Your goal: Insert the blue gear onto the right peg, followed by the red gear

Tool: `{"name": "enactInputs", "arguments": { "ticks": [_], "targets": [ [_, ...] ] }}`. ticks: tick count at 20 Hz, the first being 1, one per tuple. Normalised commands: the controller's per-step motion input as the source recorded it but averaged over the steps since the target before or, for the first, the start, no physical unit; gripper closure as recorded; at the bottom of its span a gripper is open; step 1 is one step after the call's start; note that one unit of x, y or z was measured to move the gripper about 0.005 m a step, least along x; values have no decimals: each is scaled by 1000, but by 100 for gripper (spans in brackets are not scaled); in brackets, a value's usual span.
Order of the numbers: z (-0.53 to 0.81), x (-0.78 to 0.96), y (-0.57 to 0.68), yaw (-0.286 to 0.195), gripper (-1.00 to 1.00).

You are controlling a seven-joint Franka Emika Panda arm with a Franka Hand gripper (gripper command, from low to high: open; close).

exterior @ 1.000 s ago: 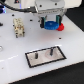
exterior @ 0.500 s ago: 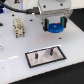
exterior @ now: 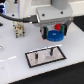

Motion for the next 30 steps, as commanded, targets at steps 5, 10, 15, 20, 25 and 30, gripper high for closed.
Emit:
{"name": "enactInputs", "arguments": {
  "ticks": [5,10,15,20,25,30],
  "targets": [
    [-11,502,-182,0,100],
    [-81,202,-170,0,100],
    [-123,194,-42,0,100],
    [-85,185,30,0,100],
    [-93,137,5,0,100],
    [121,11,69,0,-100]
  ]
}}
